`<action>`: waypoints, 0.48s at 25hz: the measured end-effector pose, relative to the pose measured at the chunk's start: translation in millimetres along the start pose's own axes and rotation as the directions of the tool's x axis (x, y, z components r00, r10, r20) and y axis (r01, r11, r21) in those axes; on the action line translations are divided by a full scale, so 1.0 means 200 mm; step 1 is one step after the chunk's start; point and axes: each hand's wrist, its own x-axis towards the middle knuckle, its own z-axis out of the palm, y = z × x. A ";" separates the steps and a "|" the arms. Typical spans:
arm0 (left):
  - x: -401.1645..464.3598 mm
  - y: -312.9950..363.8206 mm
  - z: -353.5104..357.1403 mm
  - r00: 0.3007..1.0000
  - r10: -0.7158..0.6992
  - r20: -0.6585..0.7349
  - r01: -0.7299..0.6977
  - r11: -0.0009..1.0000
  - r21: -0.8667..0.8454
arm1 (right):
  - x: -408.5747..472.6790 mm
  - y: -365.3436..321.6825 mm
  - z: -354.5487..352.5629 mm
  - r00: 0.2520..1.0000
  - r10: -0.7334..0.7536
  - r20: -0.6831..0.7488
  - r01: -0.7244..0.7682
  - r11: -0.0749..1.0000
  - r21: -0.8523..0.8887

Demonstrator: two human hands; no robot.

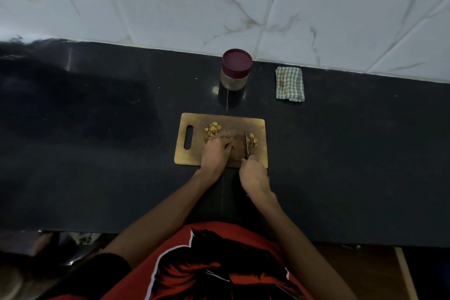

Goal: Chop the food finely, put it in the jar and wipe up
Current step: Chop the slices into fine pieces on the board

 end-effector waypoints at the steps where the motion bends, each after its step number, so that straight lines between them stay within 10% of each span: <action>1: 0.00 -0.01 0.00 1.000 -0.011 -0.015 0.010 0.999 -0.035 | -0.01 0.02 -0.01 1.000 0.006 0.001 -0.006 1.000 0.011; 12: -0.01 -0.01 -0.03 0.998 -0.050 -0.032 0.045 0.992 -0.121 | 0.02 0.02 -0.04 0.994 -0.104 0.024 0.105 0.993 -0.051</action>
